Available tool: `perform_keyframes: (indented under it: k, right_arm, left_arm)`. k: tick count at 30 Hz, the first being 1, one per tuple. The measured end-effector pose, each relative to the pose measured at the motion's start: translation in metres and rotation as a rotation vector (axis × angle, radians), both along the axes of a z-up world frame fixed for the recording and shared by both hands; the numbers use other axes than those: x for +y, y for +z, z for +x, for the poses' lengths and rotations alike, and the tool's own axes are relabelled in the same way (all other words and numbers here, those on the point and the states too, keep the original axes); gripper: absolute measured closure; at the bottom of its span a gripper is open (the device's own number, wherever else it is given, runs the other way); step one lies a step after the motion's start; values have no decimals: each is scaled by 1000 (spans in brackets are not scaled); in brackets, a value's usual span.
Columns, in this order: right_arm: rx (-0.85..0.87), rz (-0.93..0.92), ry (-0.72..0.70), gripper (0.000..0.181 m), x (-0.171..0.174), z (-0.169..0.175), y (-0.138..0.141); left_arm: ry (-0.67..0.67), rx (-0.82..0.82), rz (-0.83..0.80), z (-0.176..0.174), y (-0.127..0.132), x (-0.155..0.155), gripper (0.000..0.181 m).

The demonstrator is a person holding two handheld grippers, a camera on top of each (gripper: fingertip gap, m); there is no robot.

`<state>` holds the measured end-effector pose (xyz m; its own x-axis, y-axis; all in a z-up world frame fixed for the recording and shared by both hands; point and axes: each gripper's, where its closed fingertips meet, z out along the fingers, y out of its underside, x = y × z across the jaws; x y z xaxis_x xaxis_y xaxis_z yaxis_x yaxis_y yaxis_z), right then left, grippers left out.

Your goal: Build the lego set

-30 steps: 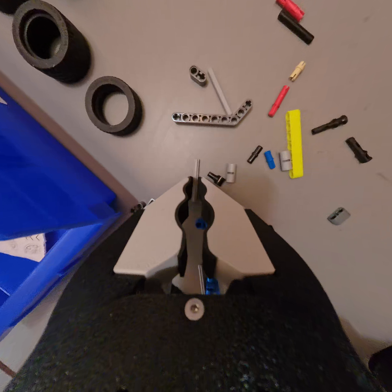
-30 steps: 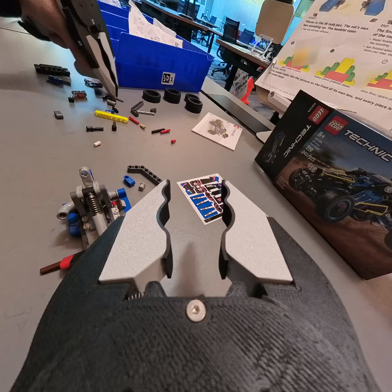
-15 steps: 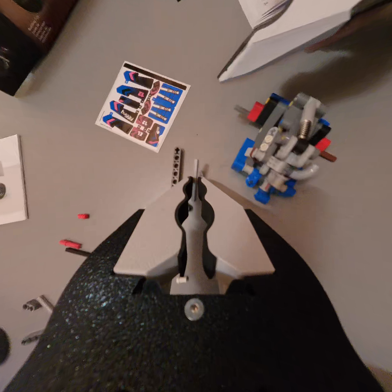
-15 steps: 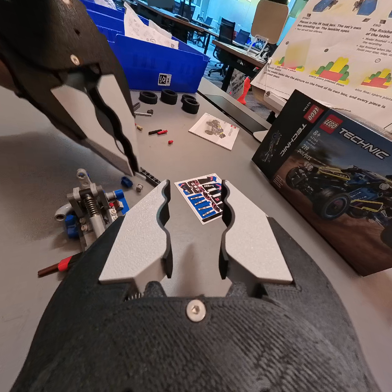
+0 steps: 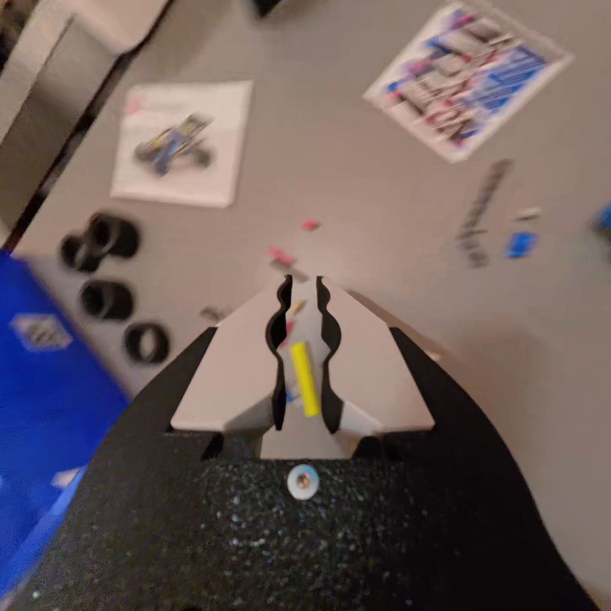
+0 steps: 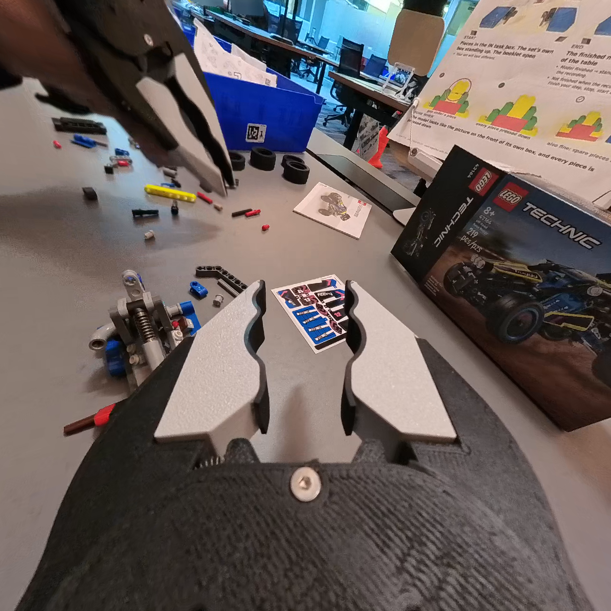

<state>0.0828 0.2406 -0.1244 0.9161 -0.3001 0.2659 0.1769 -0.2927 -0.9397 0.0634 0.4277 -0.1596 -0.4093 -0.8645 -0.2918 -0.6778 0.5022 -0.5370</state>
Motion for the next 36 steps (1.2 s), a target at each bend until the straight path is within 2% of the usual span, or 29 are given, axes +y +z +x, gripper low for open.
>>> perform_keyframes:
  k: [2, 4, 7, 11, 14, 17, 20, 23, 25, 27, 29, 31, 36]
  right_arm:
    - [0, 1, 2, 135, 0, 0, 0]
    - [-1, 1, 3, 135, 1, -1, 1]
    - [1, 1, 3, 135, 0, 0, 0]
    - [2, 0, -2, 135, 0, 1, 0]
    - [-1, -6, -2, 135, 0, 1, -1]
    - [0, -7, -2, 135, 0, 1, -2]
    - [3, -3, -3, 135, 0, 1, -1]
    - [2, 0, -2, 135, 0, 1, 0]
    - [6, 2, -1, 135, 0, 1, 0]
    - [12, 10, 3, 135, 0, 0, 1]
    - [16, 11, 6, 135, 1, -1, 1]
    - [17, 9, 7, 135, 1, -1, 1]
    - [18, 10, 2, 135, 0, 0, 1]
  left_arm:
    - [126, 4, 40, -2, 1, 47, 169]
    - [127, 65, 38, -8, -9, 67, 166]
    - [90, 150, -7, -14, -26, 66, 165]
    - [162, 104, -1, 2, -30, 76, 168]
    - [215, 181, -21, 4, -45, 83, 169]
    - [222, 160, -68, 12, -45, 79, 177]
    - [184, 132, -48, 13, -42, 72, 180]
    - [121, 10, -40, 14, -15, 48, 181]
    - [2, -70, -70, 11, 6, 8, 180]
    - [-138, -90, -125, 1, 13, -40, 180]
    - [-276, -80, -170, -12, 11, -84, 180]
    - [-364, -36, -162, -25, -1, -109, 180]
    - [-395, 15, -135, -32, -21, -122, 180]
